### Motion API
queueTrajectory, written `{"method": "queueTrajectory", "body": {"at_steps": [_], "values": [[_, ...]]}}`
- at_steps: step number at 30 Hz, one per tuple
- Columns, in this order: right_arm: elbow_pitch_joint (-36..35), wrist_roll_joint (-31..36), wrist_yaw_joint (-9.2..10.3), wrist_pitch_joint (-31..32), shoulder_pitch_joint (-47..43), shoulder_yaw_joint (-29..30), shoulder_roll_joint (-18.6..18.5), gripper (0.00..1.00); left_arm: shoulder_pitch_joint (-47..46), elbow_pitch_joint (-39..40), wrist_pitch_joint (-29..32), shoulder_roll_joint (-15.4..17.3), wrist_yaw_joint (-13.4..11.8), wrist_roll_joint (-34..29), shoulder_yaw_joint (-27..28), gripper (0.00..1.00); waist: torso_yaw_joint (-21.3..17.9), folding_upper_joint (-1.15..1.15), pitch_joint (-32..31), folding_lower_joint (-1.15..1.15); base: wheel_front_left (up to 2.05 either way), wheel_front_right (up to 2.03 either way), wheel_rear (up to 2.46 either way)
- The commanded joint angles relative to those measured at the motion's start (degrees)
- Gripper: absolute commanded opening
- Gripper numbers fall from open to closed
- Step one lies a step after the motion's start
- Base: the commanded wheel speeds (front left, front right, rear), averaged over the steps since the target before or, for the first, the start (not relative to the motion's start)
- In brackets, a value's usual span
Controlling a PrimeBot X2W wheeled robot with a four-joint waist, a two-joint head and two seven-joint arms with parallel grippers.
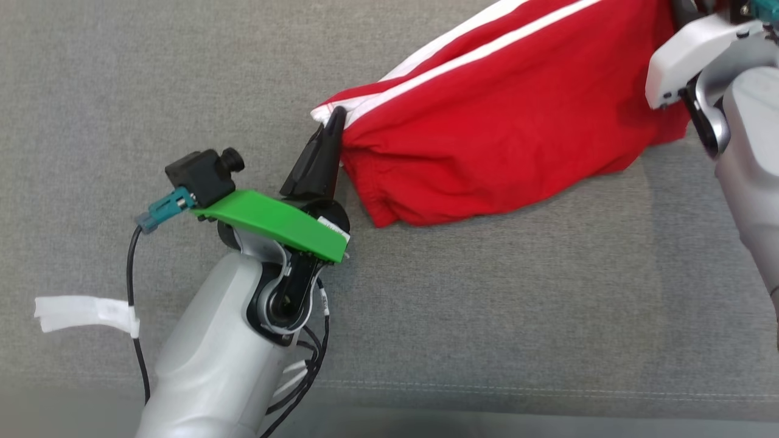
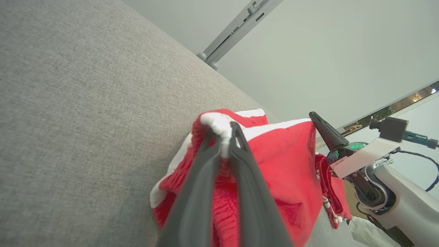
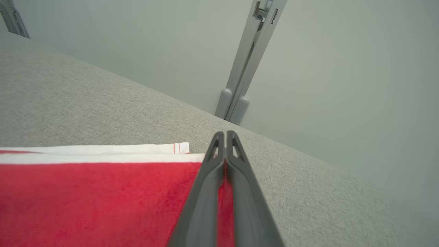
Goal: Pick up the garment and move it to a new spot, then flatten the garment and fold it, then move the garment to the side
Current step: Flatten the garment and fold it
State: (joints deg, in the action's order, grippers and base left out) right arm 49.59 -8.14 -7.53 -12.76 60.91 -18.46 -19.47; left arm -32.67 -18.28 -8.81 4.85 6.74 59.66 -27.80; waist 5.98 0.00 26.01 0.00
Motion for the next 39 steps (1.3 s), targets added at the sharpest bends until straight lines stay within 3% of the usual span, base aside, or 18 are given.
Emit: {"method": "queueTrajectory", "body": {"at_steps": [1, 11, 21, 22, 23, 24, 25, 30, 39], "values": [[1.58, 0.83, 0.09, -0.77, 2.11, -0.49, 0.02, 0.0, -1.65, -0.32, 0.18, -0.17, -0.34, -0.06, -0.17, 0.0, 2.71, 0.0, 3.0, 0.0, 0.0, 0.0, 0.0], [10.43, 4.5, 0.09, -2.48, 11.05, -1.76, 0.24, 0.0, -6.11, -2.75, -2.01, -1.2, -2.26, -1.81, -1.78, 0.0, 5.93, 0.0, 6.51, 0.0, 0.0, 0.0, 0.0], [9.71, 9.1, 0.1, -2.46, 11.09, 1.65, -0.77, 0.0, -9.47, -6.89, -4.82, -1.81, -2.17, -3.24, -4.97, 0.0, 7.75, 0.0, 8.27, 0.0, 0.0, 0.0, 0.0], [9.38, 9.31, 0.1, -2.46, 11.15, 2.28, -0.66, 0.0, -10.28, -7.13, -5.23, -1.81, -2.52, -4.91, -5.2, 0.17, 7.78, 0.0, 8.36, 0.0, 0.0, 0.0, 0.0], [8.49, 9.72, 0.1, -2.47, 11.04, 2.88, -0.44, 0.38, -10.68, -7.27, -5.55, -1.83, -2.31, -5.62, -5.39, 0.39, 7.75, 0.0, 8.43, 0.0, 0.0, 0.0, 0.0], [7.56, 10.3, 0.1, -2.47, 10.55, 3.22, -0.13, 1.0, -10.54, -7.63, -5.84, -1.83, -2.15, -5.65, -5.18, 0.68, 7.64, 0.0, 8.4, 0.0, 0.0, 0.0, 0.0], [6.42, 10.79, 0.1, -2.47, 9.89, 3.66, 0.1, 1.0, -10.72, -7.91, -6.03, -1.82, -2.29, -6.84, -5.1, 1.0, 7.42, 0.0, 8.3, 0.0, 0.0, 0.0, 0.0], [0.85, 11.77, 0.1, -2.46, 5.61, 5.96, 1.66, 1.0, -9.69, -8.62, -6.44, -1.85, -2.65, -10.67, -3.96, 1.0, 5.92, 0.0, 6.86, 0.0, 0.0, 0.0, 0.0], [-12.53, 7.22, 0.1, -2.48, -8.28, 10.28, 5.82, 1.0, 0.76, -2.08, -6.37, -0.08, -7.57, -25.26, 3.08, 1.0, 2.27, 0.0, -0.4, 0.0, 0.0, 0.0, 0.0]]}}
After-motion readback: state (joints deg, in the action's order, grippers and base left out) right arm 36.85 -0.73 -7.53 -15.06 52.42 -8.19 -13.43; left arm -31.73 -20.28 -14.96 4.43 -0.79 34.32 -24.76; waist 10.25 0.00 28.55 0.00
